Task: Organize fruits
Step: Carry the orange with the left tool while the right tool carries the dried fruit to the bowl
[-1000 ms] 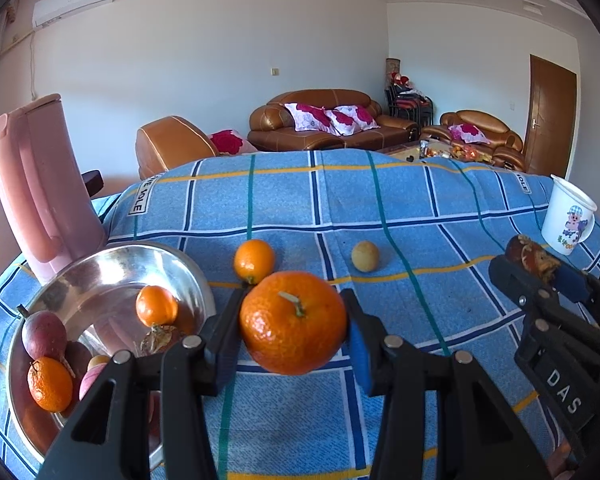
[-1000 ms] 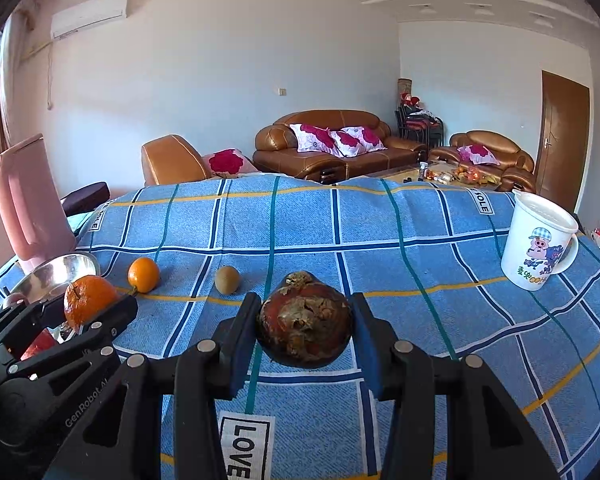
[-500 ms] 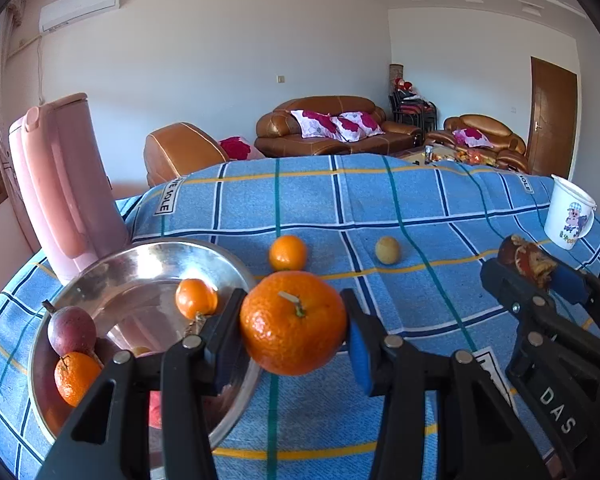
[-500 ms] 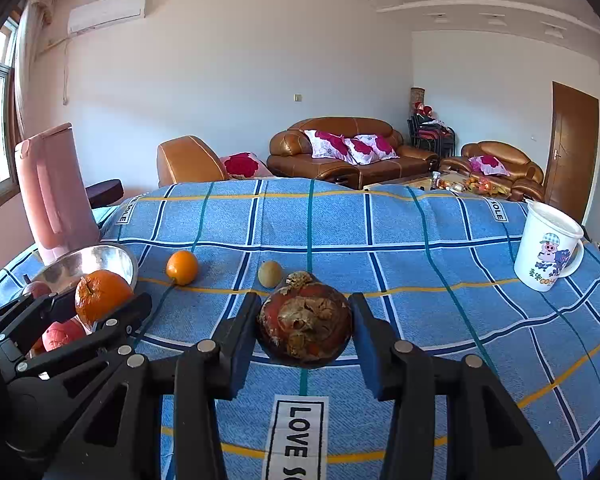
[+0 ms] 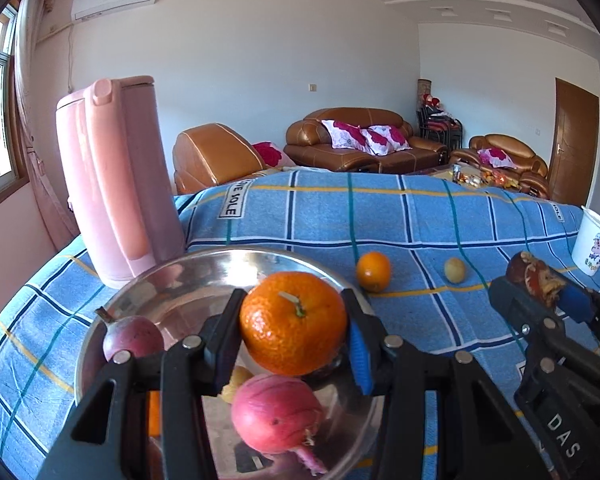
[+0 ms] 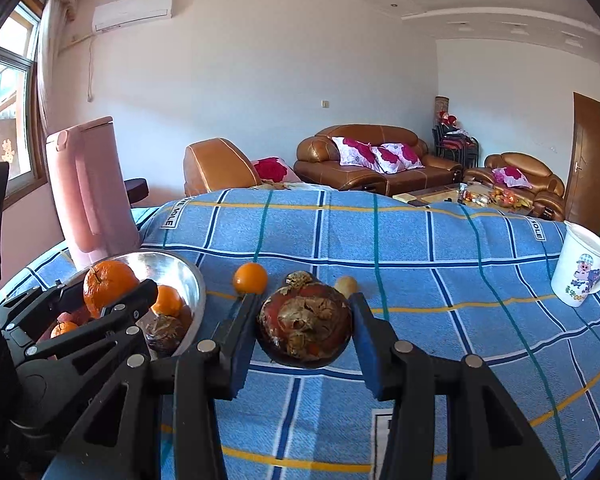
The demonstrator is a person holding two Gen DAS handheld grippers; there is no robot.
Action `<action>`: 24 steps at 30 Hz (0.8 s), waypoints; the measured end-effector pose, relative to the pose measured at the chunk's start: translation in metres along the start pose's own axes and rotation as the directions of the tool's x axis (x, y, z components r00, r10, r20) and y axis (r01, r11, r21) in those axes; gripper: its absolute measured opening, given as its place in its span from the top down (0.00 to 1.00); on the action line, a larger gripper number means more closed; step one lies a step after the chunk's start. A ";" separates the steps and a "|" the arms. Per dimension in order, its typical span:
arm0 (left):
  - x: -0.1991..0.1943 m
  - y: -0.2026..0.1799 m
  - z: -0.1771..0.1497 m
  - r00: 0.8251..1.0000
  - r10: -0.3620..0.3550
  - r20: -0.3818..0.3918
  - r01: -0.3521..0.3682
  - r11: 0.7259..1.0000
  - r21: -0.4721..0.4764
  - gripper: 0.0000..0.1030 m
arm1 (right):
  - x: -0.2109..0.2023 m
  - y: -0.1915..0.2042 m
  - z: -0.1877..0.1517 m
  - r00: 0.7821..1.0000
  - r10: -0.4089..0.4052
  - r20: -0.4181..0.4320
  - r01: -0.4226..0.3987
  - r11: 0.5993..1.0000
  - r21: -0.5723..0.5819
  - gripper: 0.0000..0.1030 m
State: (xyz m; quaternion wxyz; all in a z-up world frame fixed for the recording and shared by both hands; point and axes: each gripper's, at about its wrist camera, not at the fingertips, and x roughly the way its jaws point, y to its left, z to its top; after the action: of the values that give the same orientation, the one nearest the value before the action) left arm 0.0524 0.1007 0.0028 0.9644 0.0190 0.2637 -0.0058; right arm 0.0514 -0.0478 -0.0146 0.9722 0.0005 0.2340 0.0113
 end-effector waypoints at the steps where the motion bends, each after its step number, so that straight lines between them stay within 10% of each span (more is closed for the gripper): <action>1: 0.001 0.006 0.001 1.000 0.009 0.002 -0.009 1.000 -0.007 0.53 | 0.001 0.006 0.001 1.000 0.010 0.002 -0.010 1.000 -0.003 0.54; 24: 0.019 0.099 -0.003 0.990 0.135 -0.038 -0.139 0.981 -0.134 0.53 | 0.051 0.105 0.019 0.993 0.112 -0.048 -0.116 0.989 -0.091 0.54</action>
State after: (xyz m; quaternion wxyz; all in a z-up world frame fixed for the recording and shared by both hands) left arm 0.0696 0.1996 -0.0061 0.9577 -0.0285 0.2753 0.0789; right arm 0.1033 0.0585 -0.0206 0.9636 -0.0321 0.2537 0.0776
